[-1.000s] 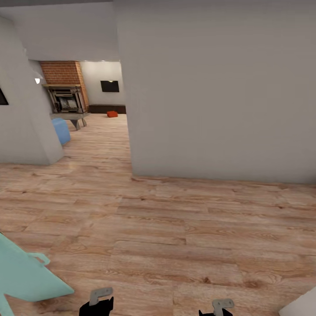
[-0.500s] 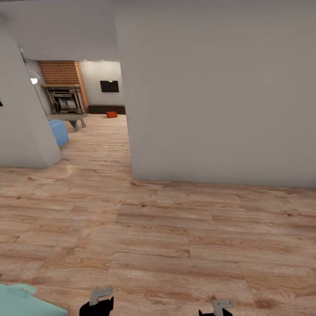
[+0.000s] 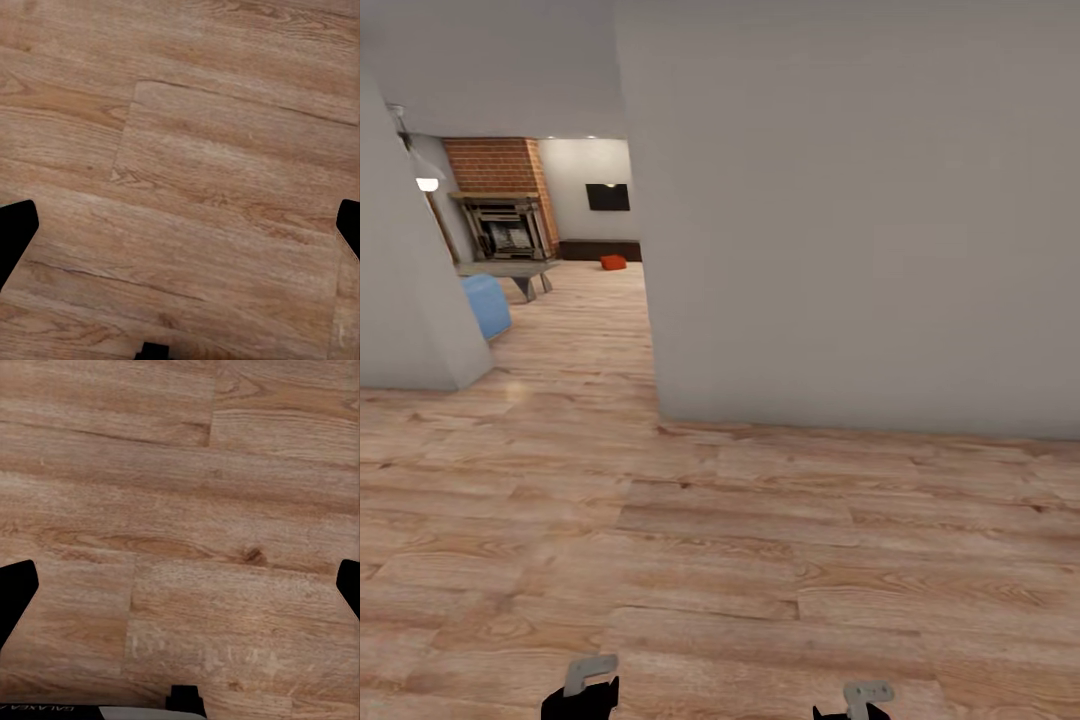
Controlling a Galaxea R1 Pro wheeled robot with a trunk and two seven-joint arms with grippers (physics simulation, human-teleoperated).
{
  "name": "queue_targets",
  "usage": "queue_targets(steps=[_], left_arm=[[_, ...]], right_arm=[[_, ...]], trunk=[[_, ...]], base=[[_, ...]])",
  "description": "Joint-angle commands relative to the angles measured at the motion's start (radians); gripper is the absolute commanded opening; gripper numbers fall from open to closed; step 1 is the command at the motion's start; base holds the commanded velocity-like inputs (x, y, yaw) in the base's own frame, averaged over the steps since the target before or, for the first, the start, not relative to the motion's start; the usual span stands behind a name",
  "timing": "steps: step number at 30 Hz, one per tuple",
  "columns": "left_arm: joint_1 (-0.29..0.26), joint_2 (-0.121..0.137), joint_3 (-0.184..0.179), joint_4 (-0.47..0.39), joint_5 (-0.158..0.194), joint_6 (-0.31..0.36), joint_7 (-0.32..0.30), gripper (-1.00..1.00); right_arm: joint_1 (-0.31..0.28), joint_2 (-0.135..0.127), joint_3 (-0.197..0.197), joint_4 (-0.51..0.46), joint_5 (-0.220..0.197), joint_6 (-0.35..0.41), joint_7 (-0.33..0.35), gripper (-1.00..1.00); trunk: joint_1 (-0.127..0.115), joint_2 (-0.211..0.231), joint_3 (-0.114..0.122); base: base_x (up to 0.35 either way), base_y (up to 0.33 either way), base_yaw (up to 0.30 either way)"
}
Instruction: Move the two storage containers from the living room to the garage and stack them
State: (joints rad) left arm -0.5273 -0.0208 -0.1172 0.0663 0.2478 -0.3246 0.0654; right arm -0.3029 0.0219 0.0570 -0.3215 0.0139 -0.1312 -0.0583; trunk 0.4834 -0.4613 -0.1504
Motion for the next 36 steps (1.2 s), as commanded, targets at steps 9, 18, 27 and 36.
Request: queue_targets(steps=[9, 18, 27, 36], left_arm=[[-0.002, -0.001, -0.009, 0.004, 0.007, -0.007, 0.002, 1.00], [-0.002, -0.002, -0.009, 0.004, 0.007, -0.007, 0.002, 1.00], [-0.002, -0.002, -0.009, 0.004, 0.007, -0.007, 0.002, 1.00], [-0.002, -0.002, -0.009, 0.004, 0.007, -0.007, 0.004, 1.00]], right_arm=[[-0.001, 0.000, 0.006, 0.001, 0.004, -0.004, -0.006, 1.00], [-0.001, 0.000, 0.009, 0.001, 0.007, -0.004, -0.006, 1.00], [-0.001, 0.000, 0.008, 0.001, 0.006, -0.004, -0.006, 1.00], [-0.001, 0.000, 0.007, 0.001, 0.006, -0.003, -0.006, 1.00]], trunk=[[0.001, -0.002, -0.002], [0.001, -0.002, -0.002], [0.001, -0.002, -0.002], [0.001, -0.002, -0.002]], base=[[0.329, 0.000, 0.000], [0.329, 0.000, 0.000], [0.329, 0.000, 0.095], [0.329, 0.000, 0.272]])
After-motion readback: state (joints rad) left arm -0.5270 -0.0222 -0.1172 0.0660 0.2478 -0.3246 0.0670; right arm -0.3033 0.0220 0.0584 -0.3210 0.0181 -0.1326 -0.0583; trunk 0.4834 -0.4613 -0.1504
